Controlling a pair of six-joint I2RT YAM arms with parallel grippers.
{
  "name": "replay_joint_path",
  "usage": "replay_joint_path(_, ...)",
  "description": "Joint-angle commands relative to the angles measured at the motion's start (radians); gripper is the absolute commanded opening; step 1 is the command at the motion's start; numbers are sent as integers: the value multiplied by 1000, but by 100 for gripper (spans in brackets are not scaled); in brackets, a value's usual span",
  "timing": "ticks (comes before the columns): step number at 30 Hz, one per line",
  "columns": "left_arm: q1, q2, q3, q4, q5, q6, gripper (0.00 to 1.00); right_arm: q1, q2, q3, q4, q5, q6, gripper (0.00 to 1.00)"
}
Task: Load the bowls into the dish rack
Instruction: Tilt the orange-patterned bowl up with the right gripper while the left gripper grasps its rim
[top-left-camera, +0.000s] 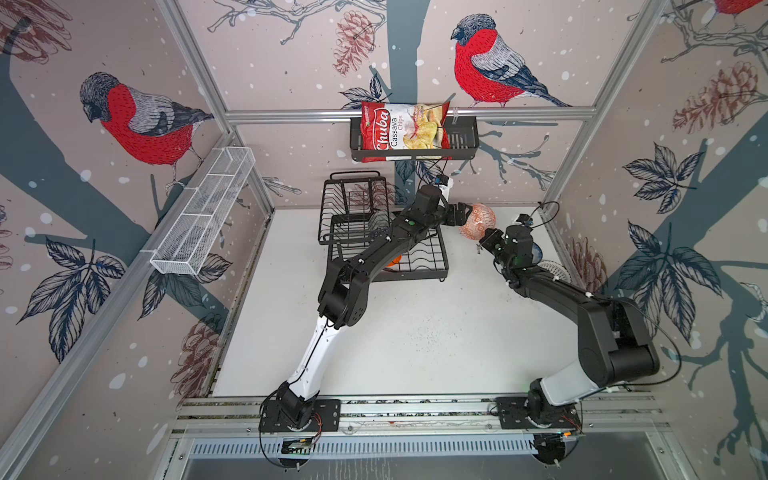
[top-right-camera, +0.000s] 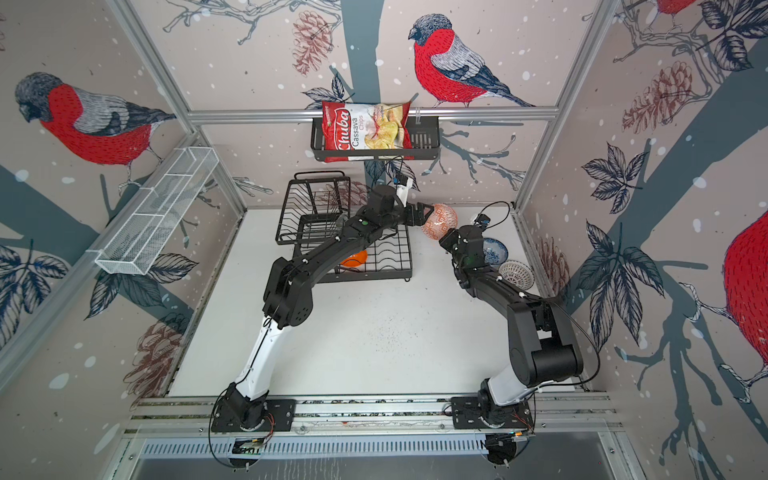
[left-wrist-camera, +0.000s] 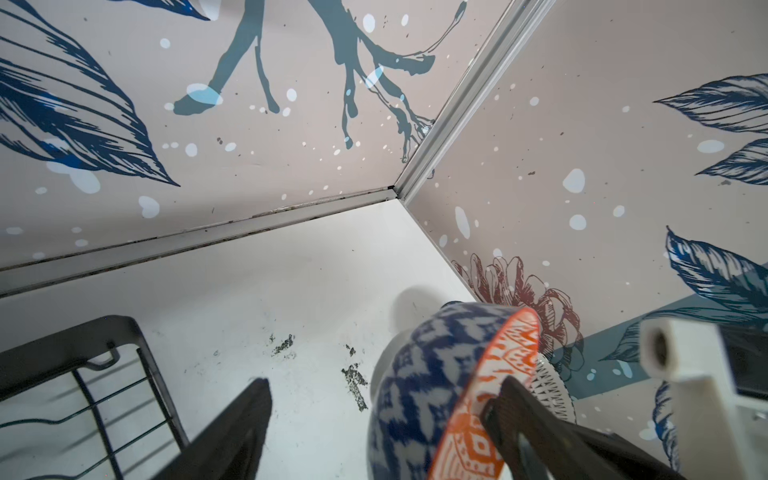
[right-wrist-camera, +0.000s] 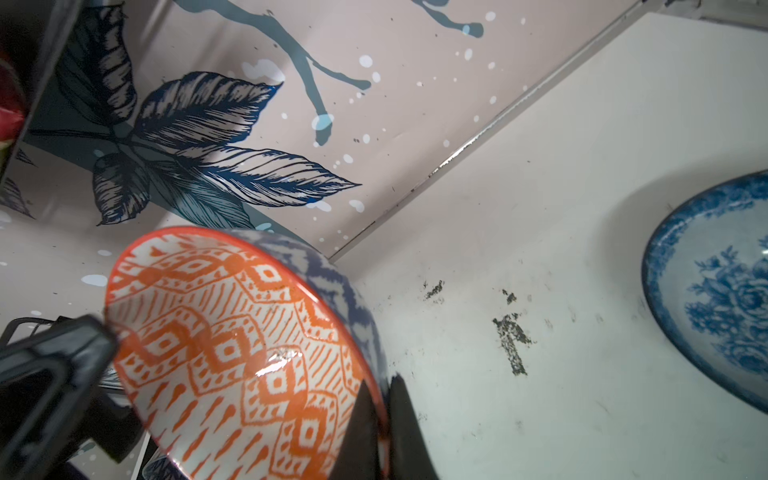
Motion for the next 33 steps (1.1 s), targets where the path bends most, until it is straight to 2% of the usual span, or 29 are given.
replay_joint_path(1,-9,8,19,-26,-45,31,80,14,-22,-11,103,86,-19,1)
replay_joint_path(6,-21,12,19,-25,-87,50,66,30,-30,-24,118,135,-13,1)
replay_joint_path(20,-36,62,68,-24,-61,42,12,65,-48,-71,215,203,-4,2)
replay_joint_path(24,-39,60,66,-16,-58,42,5,68,-40,-64,208,207,-1,6)
replay_joint_path(25,-41,58,64,-16,-63,43,1,68,-43,-60,200,207,1,8)
replay_joint_path(27,-40,49,50,-12,-86,46,0,67,-50,-55,183,205,8,16)
replay_joint_path(29,-40,25,13,3,-139,48,0,61,-60,-47,162,184,15,30)
replay_joint_path(33,-39,-69,-154,123,-258,62,0,47,-84,-19,96,129,49,52)
